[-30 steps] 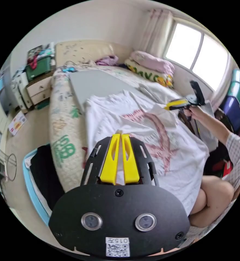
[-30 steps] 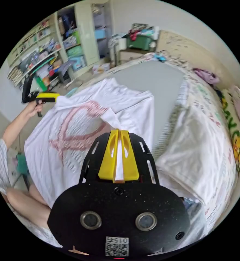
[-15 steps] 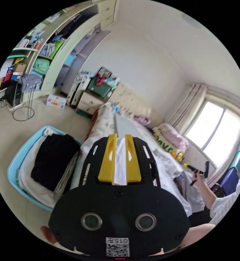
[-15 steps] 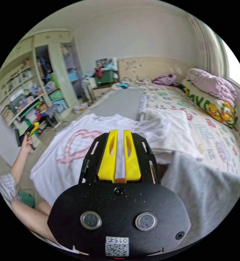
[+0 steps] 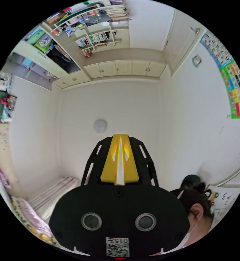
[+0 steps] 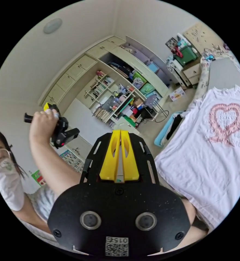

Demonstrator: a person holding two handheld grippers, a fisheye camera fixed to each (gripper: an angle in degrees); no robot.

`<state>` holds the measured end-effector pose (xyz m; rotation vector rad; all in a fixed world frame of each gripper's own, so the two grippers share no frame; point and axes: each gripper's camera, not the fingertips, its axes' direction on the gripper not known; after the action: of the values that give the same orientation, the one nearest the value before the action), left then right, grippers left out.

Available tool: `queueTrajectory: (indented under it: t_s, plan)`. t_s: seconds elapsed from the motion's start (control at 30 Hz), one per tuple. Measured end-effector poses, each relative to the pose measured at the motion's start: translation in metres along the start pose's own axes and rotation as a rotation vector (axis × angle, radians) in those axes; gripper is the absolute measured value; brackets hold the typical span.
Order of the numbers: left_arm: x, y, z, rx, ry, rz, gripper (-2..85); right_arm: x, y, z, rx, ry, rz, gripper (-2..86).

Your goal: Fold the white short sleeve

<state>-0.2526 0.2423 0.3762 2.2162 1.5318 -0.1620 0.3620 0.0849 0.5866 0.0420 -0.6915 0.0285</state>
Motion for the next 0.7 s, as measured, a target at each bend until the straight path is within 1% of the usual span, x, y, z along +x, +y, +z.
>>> queueTrajectory:
  t_s: [0.07,0.1,0.13,0.17,0.2,0.23,0.27,0.33,0.43,0.57,0.7]
  plan:
    - [0.075,0.004,0.003,0.063,0.138,-0.040,-0.9,-0.025,0.031,0.003,0.006,-0.018,-0.032,-0.5]
    - [0.094,0.005,0.000,0.080,0.153,-0.035,-0.9,-0.028,0.037,0.003,-0.016,-0.044,-0.041,-0.5]
    - [0.135,0.006,-0.005,0.105,0.163,0.015,-0.9,-0.031,0.047,-0.005,-0.073,-0.080,-0.042,-0.5]
    - [0.173,0.006,-0.010,0.110,0.142,0.082,-0.9,-0.027,0.058,-0.022,-0.034,-0.148,0.010,-0.5]
    - [0.190,0.004,-0.013,0.112,0.130,0.094,-0.9,-0.022,0.066,-0.032,0.008,-0.201,0.035,-0.5]
    - [0.218,0.002,-0.019,0.127,0.130,0.105,-0.9,-0.010,0.081,-0.050,0.073,-0.302,0.101,-0.5]
    - [0.240,0.000,-0.027,0.154,0.165,0.103,-0.9,0.001,0.094,-0.063,0.120,-0.393,0.161,-0.5]
    - [0.267,-0.005,-0.038,0.179,0.220,0.095,-0.9,0.008,0.108,-0.080,0.172,-0.470,0.192,-0.5]
    - [0.309,-0.012,-0.056,0.230,0.259,0.111,-0.9,-0.002,0.126,-0.104,0.197,-0.440,0.137,-0.5]
    - [0.358,-0.020,-0.071,0.290,0.283,0.167,-0.9,-0.009,0.139,-0.139,0.258,-0.452,0.121,-0.5]
    - [0.383,-0.026,-0.067,0.284,0.292,0.193,-0.9,-0.006,0.148,-0.150,0.269,-0.495,0.149,-0.5]
